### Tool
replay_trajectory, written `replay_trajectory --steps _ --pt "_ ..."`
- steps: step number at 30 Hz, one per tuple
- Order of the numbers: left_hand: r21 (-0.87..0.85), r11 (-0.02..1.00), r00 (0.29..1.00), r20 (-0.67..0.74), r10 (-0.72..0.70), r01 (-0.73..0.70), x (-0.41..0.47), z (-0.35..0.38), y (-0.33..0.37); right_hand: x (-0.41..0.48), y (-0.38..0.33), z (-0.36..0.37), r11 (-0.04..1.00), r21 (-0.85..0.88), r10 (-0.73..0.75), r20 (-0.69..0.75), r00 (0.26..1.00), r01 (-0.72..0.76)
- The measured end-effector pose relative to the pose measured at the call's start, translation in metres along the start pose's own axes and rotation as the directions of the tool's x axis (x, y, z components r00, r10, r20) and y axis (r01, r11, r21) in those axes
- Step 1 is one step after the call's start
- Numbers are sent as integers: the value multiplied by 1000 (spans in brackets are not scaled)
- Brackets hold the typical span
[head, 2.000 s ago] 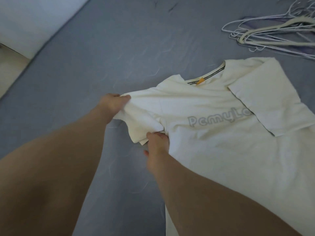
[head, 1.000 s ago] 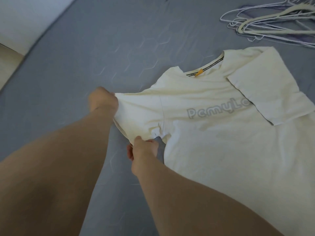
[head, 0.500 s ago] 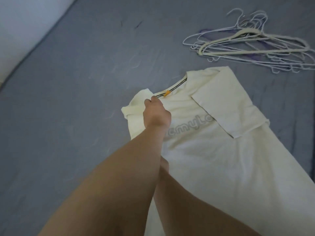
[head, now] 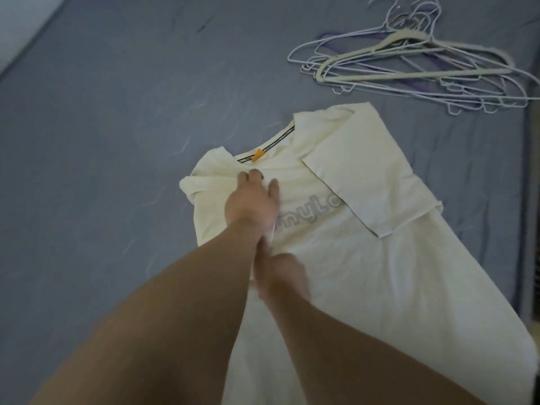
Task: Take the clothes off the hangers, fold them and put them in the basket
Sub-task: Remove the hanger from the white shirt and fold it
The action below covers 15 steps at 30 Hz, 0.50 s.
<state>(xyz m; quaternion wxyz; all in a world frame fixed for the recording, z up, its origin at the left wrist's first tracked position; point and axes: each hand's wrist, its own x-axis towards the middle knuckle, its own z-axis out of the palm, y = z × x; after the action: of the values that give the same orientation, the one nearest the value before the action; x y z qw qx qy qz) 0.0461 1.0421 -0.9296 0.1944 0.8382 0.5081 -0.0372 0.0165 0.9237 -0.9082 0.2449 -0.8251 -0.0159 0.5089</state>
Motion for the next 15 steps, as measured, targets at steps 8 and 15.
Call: replay_trajectory --steps 8,15 --pt "124 964 971 -88 -224 233 50 -36 -42 90 -74 -107 753 -585 -580 -373 724 301" --pt "238 903 915 107 -389 357 89 -37 -49 153 -118 -155 393 -890 -692 -119 712 233"
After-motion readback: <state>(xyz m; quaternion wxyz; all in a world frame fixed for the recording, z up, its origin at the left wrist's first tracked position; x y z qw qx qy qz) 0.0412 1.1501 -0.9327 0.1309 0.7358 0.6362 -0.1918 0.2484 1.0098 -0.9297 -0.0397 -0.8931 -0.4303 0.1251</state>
